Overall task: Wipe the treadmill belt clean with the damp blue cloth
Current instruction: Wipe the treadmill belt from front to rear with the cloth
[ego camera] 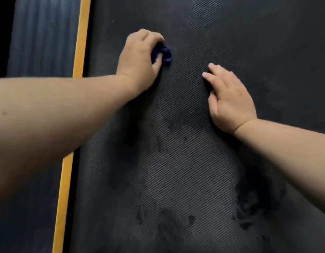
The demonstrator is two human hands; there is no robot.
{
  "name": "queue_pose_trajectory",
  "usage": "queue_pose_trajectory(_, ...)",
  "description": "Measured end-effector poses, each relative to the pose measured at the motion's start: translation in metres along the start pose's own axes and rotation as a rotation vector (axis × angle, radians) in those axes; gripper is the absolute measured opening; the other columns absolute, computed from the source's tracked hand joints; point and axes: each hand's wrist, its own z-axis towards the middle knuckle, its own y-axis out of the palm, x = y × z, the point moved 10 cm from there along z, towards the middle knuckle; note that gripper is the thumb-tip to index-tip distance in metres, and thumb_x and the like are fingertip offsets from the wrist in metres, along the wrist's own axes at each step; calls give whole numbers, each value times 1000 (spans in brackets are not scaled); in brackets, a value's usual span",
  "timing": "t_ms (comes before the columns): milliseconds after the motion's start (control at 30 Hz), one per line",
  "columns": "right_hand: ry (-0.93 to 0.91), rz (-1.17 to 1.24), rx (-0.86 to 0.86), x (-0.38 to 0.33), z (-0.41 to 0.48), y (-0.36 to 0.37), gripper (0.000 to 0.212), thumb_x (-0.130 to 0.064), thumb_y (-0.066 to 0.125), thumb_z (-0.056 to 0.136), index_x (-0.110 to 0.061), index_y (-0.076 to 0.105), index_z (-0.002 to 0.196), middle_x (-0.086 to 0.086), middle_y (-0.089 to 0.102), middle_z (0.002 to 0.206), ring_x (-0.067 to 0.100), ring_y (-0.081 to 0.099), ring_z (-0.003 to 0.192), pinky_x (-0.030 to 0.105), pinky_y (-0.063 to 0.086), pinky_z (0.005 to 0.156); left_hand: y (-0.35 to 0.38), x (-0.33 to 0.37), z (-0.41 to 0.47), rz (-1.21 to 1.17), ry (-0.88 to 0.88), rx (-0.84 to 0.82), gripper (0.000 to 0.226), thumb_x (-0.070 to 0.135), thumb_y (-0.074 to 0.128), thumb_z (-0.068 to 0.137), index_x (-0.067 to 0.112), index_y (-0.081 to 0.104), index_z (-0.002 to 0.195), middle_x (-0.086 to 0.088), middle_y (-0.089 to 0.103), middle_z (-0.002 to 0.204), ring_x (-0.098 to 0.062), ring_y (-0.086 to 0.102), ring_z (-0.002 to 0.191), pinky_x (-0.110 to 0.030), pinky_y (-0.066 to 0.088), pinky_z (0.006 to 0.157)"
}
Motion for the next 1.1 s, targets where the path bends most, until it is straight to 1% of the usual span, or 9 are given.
queue_pose_trajectory(133,13,-6,-11,1,-1,-1,51,-17,36,85,-5,50,133,14,41,146,30,36,136,36,17,116,7,45,-94,-65,218,-99,26,16,54,83,9,65,105,-12,63,113,-28,49,111,-37,29,105)
queue_pose_trajectory(233,10,-11,-5,-3,1,-3,51,-18,35,85,-4,51,132,16,43,145,33,38,135,39,20,115,5,45,-109,-152,268,-253,28,21,54,85,8,66,107,-9,64,114,-21,48,112,-29,25,107)
queue_pose_trajectory(400,7,-16,10,-1,-1,-2,51,-18,35,85,-4,51,132,15,43,145,32,38,135,40,21,115,0,-6,-25,-55,-105,7,27,21,56,88,12,64,111,-6,60,124,-29,47,125,-38,28,110)
queue_pose_trajectory(467,9,4,-22,-3,0,1,52,-18,34,85,-5,51,132,15,42,146,32,38,135,40,20,116,4,5,-46,-58,-101,13,29,20,51,88,11,64,112,-7,59,126,-32,46,127,-42,23,112)
queue_pose_trajectory(667,18,-134,-168,-6,11,-2,49,-20,40,87,-4,53,131,17,44,144,36,41,132,42,28,112,11,49,-130,-109,177,-390,47,41,40,90,14,61,122,-5,55,135,-29,43,132,-48,25,113)
queue_pose_trajectory(767,9,-158,-261,-23,33,-20,39,-26,47,92,-13,56,128,10,49,137,33,43,125,42,36,104,-2,49,-103,-128,107,-447,63,52,27,89,19,45,140,-4,36,151,-23,31,140,-44,21,116)
queue_pose_trajectory(900,-6,-52,-306,-82,41,-28,53,-50,46,90,-26,45,138,4,39,144,30,37,128,45,36,105,-40,4,-93,-156,-234,-253,57,45,30,95,23,34,146,-5,23,157,-22,21,144,-41,17,117)
queue_pose_trajectory(1000,-84,-125,-530,-138,14,14,78,-67,47,83,-30,24,147,8,28,148,33,32,127,46,37,105,-62,-35,-116,273,-299,-290,57,39,43,95,25,28,148,-7,12,159,-26,10,145,-53,11,115)
queue_pose_trajectory(1100,-150,-161,-569,-162,-2,38,76,-62,55,83,-37,21,146,8,28,141,33,32,119,44,43,95,-72,-66,-145,461,-407,-445,72,58,42,90,37,7,150,-5,-13,158,-31,-11,145,-60,4,113)
